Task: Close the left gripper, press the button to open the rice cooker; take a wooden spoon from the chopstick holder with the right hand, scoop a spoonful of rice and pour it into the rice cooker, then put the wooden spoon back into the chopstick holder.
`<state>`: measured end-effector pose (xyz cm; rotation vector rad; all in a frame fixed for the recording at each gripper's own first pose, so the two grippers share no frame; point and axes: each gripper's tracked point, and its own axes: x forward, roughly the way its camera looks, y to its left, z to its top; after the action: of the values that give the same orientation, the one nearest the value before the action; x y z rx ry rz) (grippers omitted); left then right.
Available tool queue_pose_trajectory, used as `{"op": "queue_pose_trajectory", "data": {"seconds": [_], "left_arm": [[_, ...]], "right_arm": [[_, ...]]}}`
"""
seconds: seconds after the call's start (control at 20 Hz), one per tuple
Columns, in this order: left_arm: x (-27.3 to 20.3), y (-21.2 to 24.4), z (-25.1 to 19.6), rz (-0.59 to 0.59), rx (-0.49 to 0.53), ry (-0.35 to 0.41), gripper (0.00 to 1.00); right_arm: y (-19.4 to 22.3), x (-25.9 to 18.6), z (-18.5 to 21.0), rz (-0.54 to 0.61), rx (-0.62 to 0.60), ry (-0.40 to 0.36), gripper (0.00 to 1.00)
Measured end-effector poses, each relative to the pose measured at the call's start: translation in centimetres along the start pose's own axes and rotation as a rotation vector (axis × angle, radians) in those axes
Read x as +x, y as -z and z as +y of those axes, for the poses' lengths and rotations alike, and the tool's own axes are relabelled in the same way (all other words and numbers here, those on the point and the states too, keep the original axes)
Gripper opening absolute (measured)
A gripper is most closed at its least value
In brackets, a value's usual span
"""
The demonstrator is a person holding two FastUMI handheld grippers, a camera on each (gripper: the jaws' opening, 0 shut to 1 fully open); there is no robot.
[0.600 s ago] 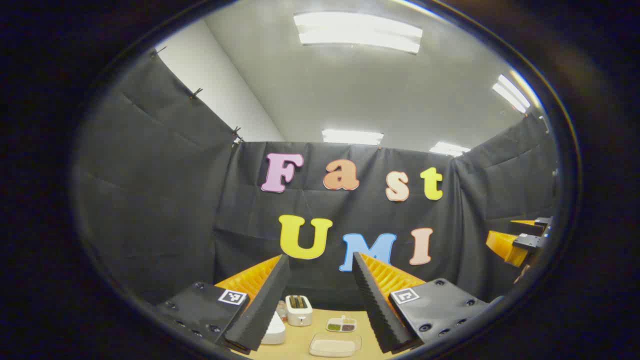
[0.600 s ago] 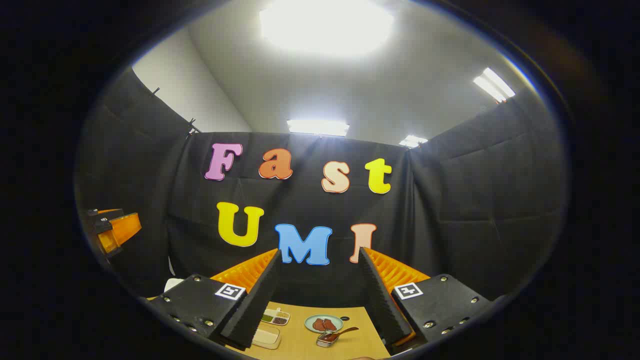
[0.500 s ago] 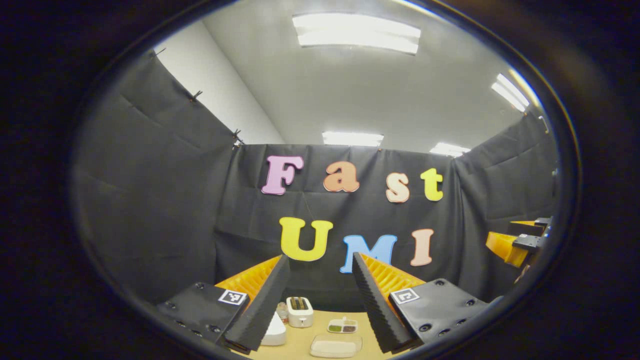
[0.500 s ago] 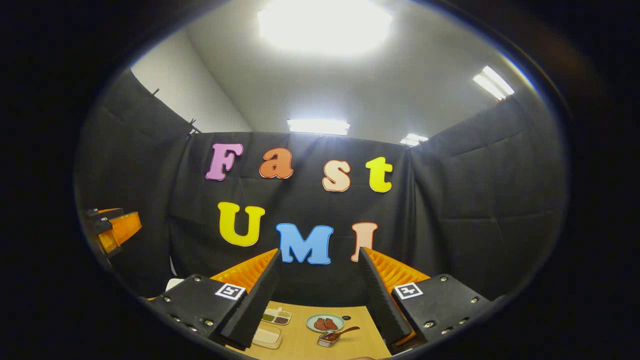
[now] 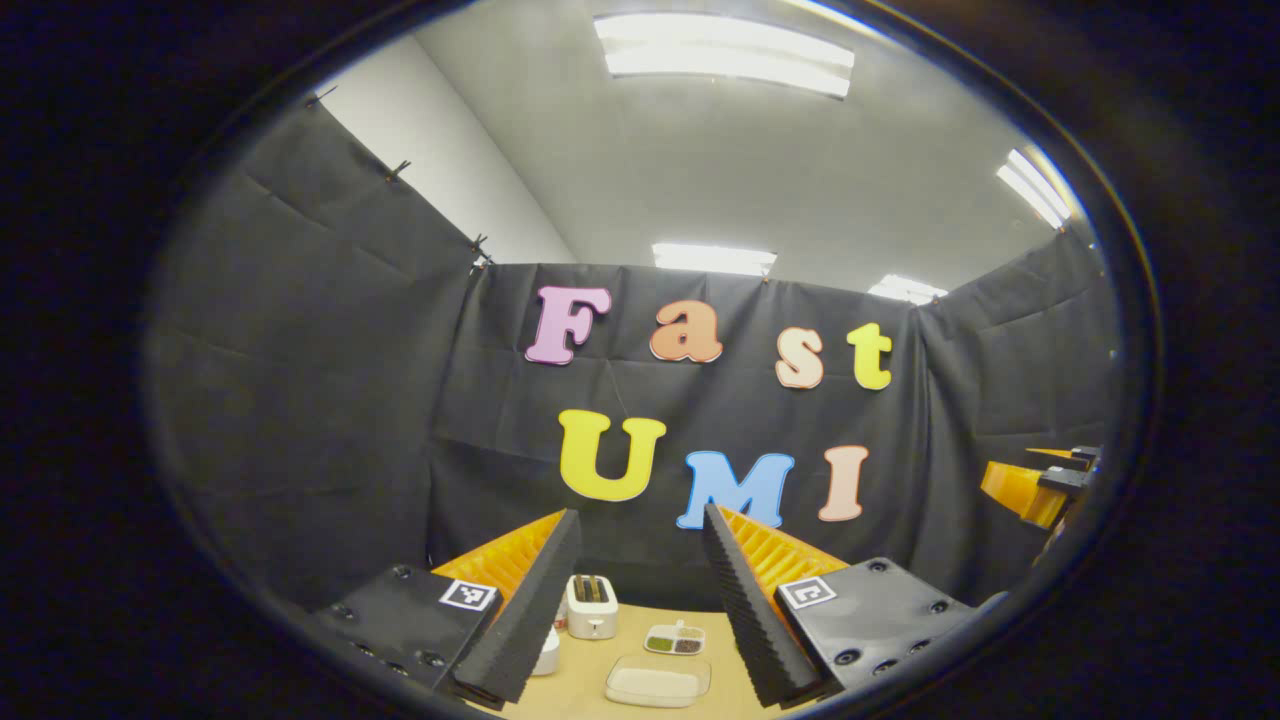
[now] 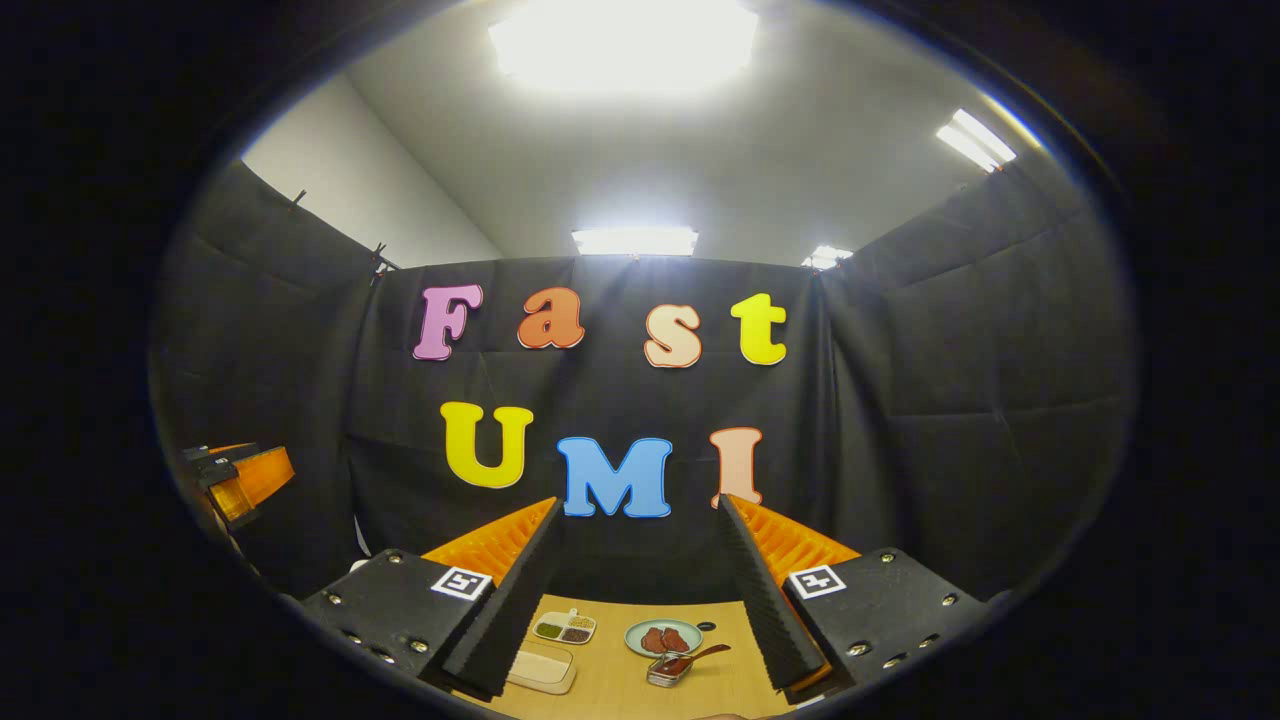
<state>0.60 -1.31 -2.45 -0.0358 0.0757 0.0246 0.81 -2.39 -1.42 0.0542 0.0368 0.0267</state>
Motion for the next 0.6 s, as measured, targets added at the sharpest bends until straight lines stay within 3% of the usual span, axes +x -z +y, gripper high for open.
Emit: {"op": "queue_pose_trajectory", "data": {"seconds": [0.25, 0.6], "left_arm": [[-0.2, 0.9, 0.4, 0.021, 0.009, -0.043, 0.85], [-1.1, 4.4, 1.4, 0.093, 0.023, -0.141, 0.83]], "right_arm": [[1.1, 0.1, -0.6, 0.004, -0.005, -0.019, 0.92], [4.6, 0.6, 0.0, 0.071, 0.024, -0.103, 0.93]]}}
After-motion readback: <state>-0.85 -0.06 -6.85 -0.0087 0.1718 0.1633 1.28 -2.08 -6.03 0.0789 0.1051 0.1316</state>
